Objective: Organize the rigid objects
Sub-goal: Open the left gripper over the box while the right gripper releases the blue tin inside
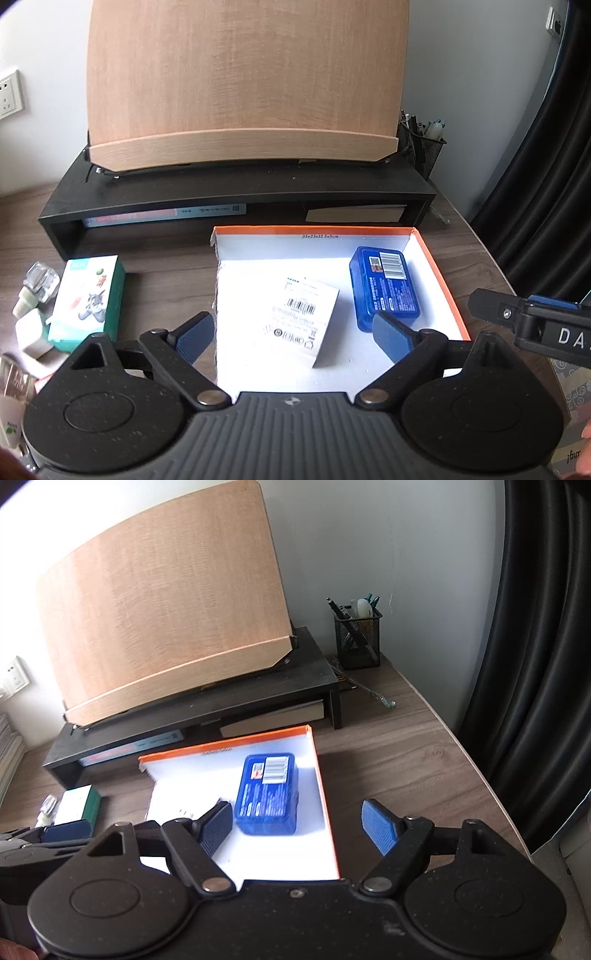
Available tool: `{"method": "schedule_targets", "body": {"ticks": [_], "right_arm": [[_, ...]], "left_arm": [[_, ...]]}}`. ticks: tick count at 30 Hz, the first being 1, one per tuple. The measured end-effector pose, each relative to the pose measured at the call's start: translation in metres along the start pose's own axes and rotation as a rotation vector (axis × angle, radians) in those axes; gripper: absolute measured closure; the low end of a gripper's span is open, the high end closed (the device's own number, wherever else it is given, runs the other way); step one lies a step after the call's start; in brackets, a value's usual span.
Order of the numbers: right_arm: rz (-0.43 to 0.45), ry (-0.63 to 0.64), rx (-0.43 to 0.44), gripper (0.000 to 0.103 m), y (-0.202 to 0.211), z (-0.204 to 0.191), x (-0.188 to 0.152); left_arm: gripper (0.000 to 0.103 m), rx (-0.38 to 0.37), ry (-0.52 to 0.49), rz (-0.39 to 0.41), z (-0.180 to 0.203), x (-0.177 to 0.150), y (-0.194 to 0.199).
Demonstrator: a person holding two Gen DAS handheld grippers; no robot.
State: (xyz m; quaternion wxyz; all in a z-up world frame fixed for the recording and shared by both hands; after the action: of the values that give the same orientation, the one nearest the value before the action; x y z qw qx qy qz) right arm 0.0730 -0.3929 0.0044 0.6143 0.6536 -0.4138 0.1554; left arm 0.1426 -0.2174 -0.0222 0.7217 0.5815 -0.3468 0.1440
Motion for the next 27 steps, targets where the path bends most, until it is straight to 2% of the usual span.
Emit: {"method": "schedule_targets", "body": {"ticks": [27], "right_arm": [[-0.027,0.093,0.121,0.012,0.039,-0.014,-0.039]], "left_arm": [[0.007,0.094,0.077,0.056,-0.002,-0.047,0.059]]}}
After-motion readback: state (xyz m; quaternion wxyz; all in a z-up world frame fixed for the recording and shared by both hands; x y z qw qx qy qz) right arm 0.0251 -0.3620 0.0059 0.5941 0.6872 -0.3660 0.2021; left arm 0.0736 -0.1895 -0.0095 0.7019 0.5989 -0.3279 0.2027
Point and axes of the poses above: each gripper's, at about its wrist camera, not at the fingertips, and y roughly against the way its jaws point, z to its right, x to its top, the point moved 2 cm from there along -y, roughly the way its jaws point, and after that the axes turned 1 degree about x, right-handed, at the moved point
